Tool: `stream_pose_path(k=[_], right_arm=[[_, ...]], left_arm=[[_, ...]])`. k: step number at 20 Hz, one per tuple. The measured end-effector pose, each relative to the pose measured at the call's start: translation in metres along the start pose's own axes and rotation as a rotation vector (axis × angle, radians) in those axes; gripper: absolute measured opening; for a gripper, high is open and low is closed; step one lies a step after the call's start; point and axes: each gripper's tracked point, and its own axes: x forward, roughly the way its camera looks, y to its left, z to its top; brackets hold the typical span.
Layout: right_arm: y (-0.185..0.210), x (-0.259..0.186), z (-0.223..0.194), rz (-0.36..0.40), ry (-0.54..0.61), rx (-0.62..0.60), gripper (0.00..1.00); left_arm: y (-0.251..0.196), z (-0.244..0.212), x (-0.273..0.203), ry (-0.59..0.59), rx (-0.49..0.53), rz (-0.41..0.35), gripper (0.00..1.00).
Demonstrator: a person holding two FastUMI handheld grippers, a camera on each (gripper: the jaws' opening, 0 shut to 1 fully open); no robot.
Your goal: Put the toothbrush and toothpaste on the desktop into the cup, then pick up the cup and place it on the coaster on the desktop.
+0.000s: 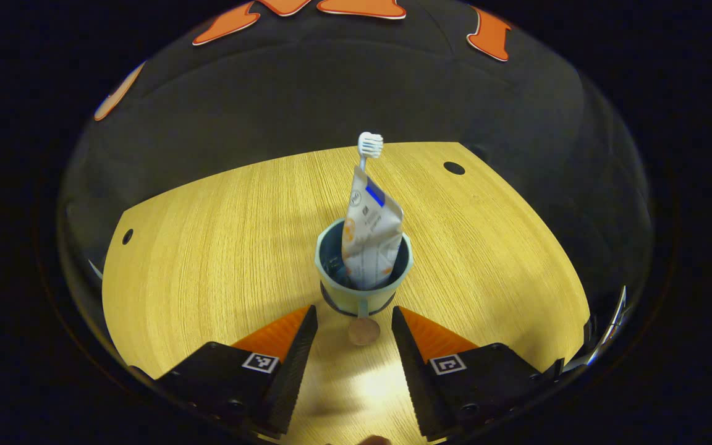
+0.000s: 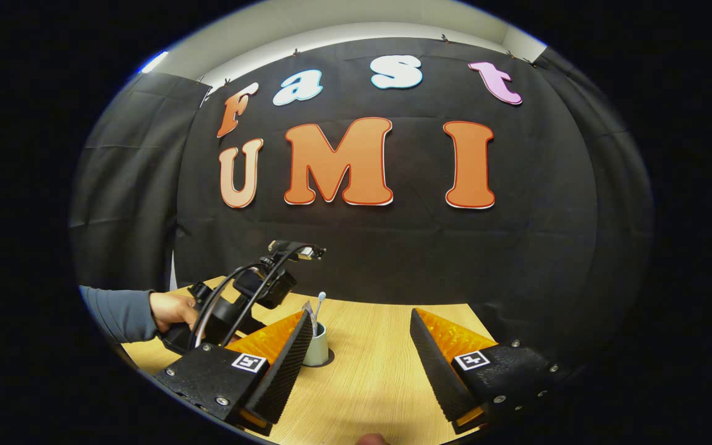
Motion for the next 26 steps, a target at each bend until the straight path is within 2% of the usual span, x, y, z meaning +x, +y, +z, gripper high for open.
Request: stream_pose_path(k=[1, 4, 7, 11, 14, 21, 26], right_arm=[[0.001, 0.001, 0.0, -0.003, -0.002, -0.001, 0.95], [0.006, 0.004, 0.001, -0.012, -0.006, -0.008, 0.95], [0.012, 0.008, 0.004, -0.023, -0.023, -0.024, 0.95], [0.026, 0.013, 0.014, -0.009, -0.076, -0.016, 0.95], [0.031, 0.017, 0.023, -0.019, -0.125, -0.02, 0.95], [0.034, 0.018, 0.033, -0.056, -0.184, -0.057, 0.95], [0.037, 0.017, 0.036, -0.063, -0.208, -0.071, 0.95]], left_arm=[[0.004, -0.001, -0.01, -0.022, 0.005, 0.001, 0.77], [0.018, -0.004, -0.019, -0.102, 0.004, 0.023, 0.98], [0.03, 0.01, -0.055, -0.198, -0.01, 0.047, 0.99], [0.053, 0.027, -0.095, -0.355, 0.011, 0.121, 0.98], [0.069, 0.034, -0.127, -0.487, 0.039, 0.191, 0.98], [0.087, 0.051, -0.206, -0.813, 0.034, 0.269, 0.98], [0.099, 0.045, -0.235, -0.938, 0.017, 0.305, 0.99]])
